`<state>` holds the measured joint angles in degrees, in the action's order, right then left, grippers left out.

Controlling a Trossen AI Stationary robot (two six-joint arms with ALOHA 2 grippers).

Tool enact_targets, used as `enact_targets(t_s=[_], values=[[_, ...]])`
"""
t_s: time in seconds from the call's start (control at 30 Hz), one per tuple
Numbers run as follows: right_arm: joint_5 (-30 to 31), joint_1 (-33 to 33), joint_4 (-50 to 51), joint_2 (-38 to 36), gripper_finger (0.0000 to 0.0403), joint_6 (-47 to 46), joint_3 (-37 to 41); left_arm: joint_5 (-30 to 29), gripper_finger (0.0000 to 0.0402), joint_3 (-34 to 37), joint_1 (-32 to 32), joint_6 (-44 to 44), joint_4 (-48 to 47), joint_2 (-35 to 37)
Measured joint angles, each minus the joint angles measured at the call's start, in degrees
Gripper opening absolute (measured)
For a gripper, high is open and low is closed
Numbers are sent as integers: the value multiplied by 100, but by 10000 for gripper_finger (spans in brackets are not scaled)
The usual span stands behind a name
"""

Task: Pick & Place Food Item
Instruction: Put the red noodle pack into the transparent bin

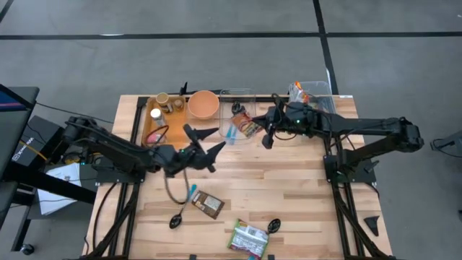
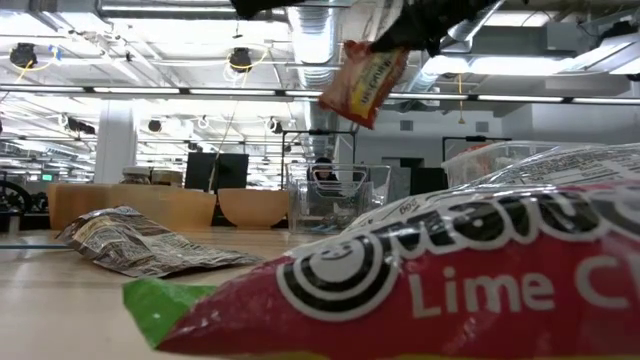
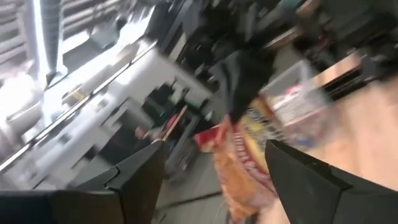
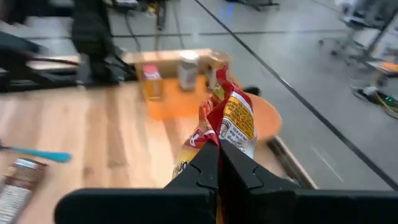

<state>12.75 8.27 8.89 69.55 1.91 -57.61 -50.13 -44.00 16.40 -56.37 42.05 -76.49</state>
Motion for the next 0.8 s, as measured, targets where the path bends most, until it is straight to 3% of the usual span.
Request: enact_targets(t_s=[0.23, 0.47, 0.8], values=[[66, 291, 20, -379, 0, -44, 190, 721, 260, 544, 111, 259, -23, 726], [130, 473, -37, -925, 0, -39, 522, 775, 251, 749, 195, 334, -27, 1074], [884, 844, -212, -2088, 0, 1, 1149, 796, 249, 781, 189, 331, -30, 1093]])
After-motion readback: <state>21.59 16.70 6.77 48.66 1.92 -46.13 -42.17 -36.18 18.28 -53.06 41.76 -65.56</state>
